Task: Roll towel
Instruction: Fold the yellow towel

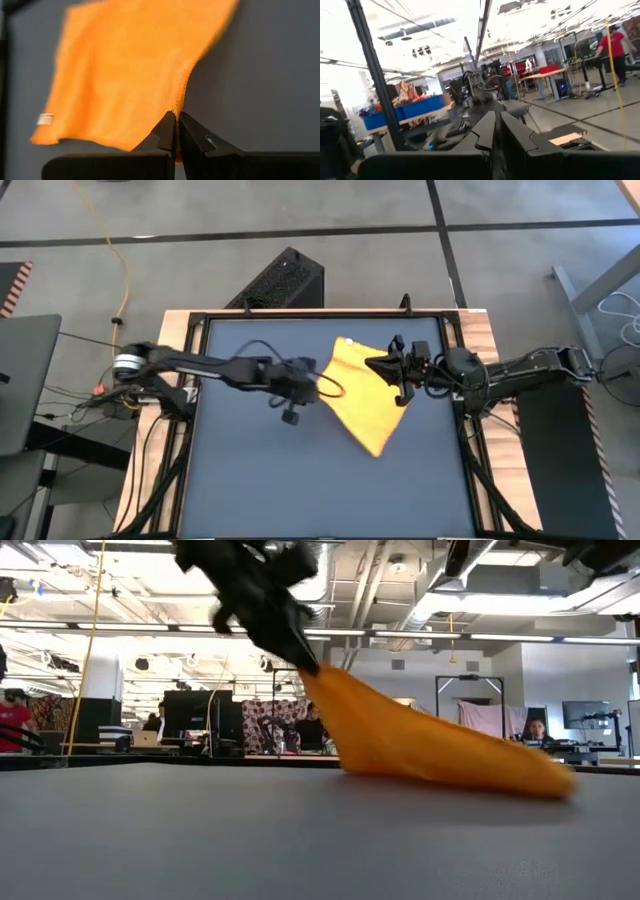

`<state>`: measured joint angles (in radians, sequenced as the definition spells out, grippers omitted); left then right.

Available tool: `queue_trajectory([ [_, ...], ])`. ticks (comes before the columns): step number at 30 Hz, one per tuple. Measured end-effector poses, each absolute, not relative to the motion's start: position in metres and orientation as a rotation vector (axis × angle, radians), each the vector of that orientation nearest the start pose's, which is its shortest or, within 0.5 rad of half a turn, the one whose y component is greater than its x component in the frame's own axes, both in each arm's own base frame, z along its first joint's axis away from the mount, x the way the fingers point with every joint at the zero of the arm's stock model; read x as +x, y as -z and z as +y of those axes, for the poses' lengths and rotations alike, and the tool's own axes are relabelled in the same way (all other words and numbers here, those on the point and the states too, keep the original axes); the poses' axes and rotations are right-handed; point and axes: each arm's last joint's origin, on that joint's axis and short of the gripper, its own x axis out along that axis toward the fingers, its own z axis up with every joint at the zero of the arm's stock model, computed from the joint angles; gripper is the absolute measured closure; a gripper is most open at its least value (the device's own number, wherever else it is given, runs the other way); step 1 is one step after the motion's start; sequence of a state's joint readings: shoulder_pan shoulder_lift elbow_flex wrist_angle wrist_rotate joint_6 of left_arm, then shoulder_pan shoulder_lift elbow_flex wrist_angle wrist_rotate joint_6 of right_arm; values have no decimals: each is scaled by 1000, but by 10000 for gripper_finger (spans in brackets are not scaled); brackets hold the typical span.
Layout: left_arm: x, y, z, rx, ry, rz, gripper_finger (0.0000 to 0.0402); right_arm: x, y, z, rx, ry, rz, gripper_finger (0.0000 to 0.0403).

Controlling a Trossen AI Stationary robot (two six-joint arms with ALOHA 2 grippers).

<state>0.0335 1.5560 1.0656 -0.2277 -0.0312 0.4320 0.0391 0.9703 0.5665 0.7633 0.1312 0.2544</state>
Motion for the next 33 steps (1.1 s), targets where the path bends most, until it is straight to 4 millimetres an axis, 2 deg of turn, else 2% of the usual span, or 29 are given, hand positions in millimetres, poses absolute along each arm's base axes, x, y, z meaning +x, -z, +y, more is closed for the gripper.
queue_trajectory([
  [3,301,-248,12,378,71,679,401,211,-315,2,289,55,-372,351],
  [6,270,-246,11,331,49,664,401,216,-310,0,342,82,-352,351],
  [11,226,-221,8,168,12,690,401,240,-287,0,456,156,-290,351],
  [16,195,-199,1,-2,13,664,401,276,-259,2,534,153,-282,352],
  [20,180,-192,-6,-108,6,660,401,315,-247,3,547,160,-250,352],
  [25,171,-190,-10,-164,-19,652,401,365,-234,-2,511,185,-178,352],
  [30,171,-189,-14,-217,-32,661,401,406,-214,-23,478,290,21,352],
  [33,170,-187,-15,-268,-42,679,401,421,-201,-41,463,370,175,352],
])
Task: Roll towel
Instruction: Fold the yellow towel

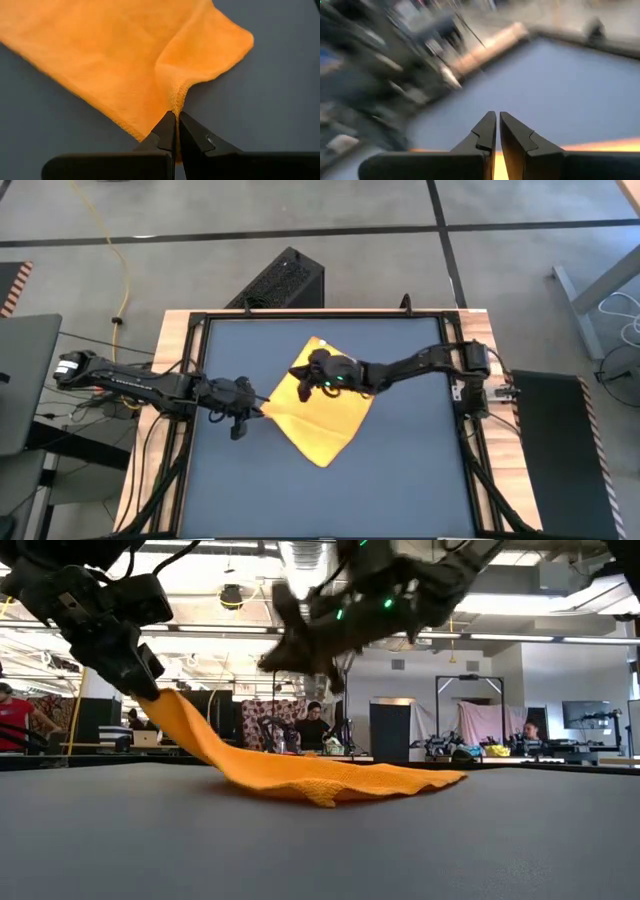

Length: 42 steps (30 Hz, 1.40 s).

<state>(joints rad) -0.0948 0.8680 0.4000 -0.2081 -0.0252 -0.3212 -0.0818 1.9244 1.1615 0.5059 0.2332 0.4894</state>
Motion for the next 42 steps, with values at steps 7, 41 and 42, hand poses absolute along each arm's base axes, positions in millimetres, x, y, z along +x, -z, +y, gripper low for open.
queue_trajectory([
  [7,165,-182,-20,-471,-110,747,401,428,-180,-94,461,544,427,352],
  [41,154,-174,-33,-483,-217,837,401,367,-208,23,65,-463,1031,281],
  [42,154,-174,-33,-472,-212,838,401,367,-208,27,75,-462,1029,271],
])
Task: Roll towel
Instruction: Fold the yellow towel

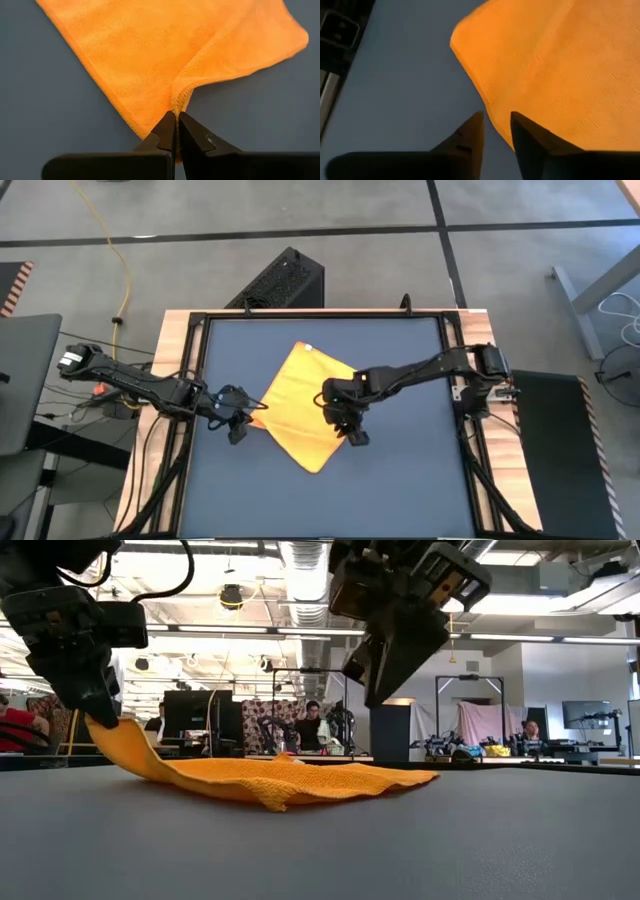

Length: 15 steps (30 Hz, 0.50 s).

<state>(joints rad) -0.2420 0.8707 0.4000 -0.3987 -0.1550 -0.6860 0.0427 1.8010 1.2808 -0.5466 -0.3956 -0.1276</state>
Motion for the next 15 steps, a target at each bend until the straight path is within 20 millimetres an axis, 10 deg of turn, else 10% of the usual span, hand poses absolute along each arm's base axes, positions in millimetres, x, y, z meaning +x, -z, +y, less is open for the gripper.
queue_trajectory([
  [15,154,-174,-35,-293,-54,869,401,370,-204,82,-132,-437,968,241],
])
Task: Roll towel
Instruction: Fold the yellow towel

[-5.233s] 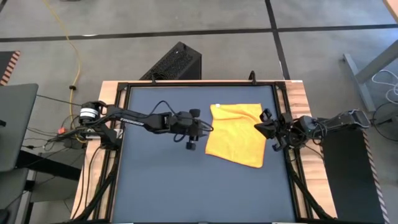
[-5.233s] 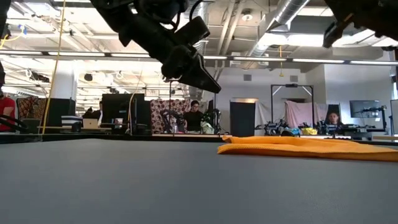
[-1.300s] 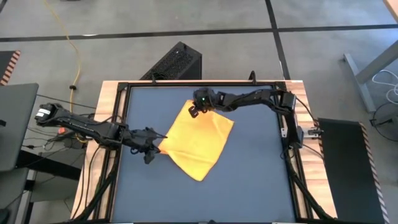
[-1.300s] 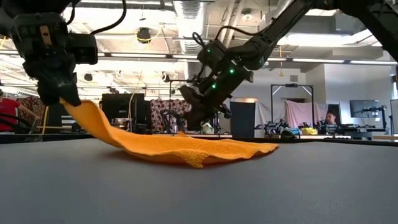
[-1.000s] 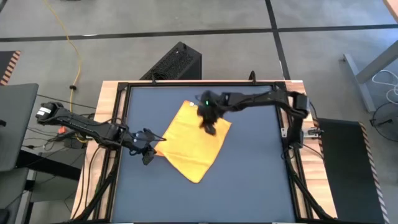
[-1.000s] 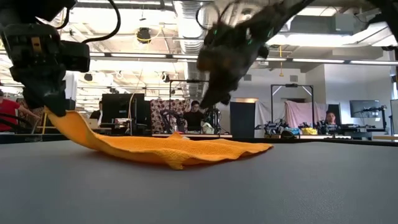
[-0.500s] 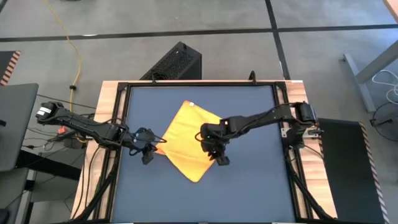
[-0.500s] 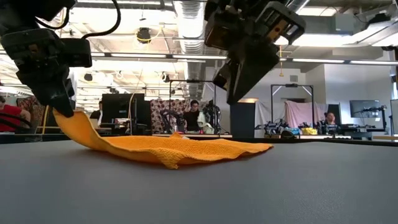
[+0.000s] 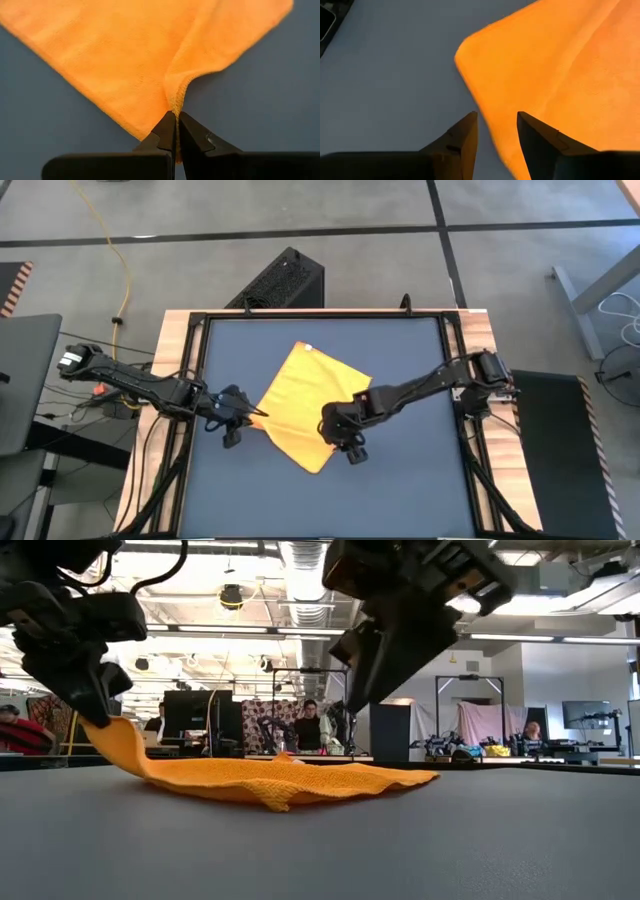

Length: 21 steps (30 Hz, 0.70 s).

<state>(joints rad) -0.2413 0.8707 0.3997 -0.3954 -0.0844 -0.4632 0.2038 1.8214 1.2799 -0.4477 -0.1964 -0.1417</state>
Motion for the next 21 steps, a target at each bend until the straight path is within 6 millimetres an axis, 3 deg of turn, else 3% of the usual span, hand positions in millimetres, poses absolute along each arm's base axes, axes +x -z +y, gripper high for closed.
queue_trajectory([
  [3,153,-173,-36,-292,-26,890,401,367,-202,81,-112,-390,1015,248],
  [7,153,-173,-35,-262,-54,883,400,370,-203,64,-57,-313,1025,258],
  [11,153,-173,-35,-258,-63,882,376,373,-205,54,-26,-306,1001,270],
  [15,153,-173,-34,-242,-98,870,334,378,-209,61,-6,-415,917,274],
  [21,154,-173,-31,-203,-142,853,286,377,-212,91,-143,-548,830,274],
])
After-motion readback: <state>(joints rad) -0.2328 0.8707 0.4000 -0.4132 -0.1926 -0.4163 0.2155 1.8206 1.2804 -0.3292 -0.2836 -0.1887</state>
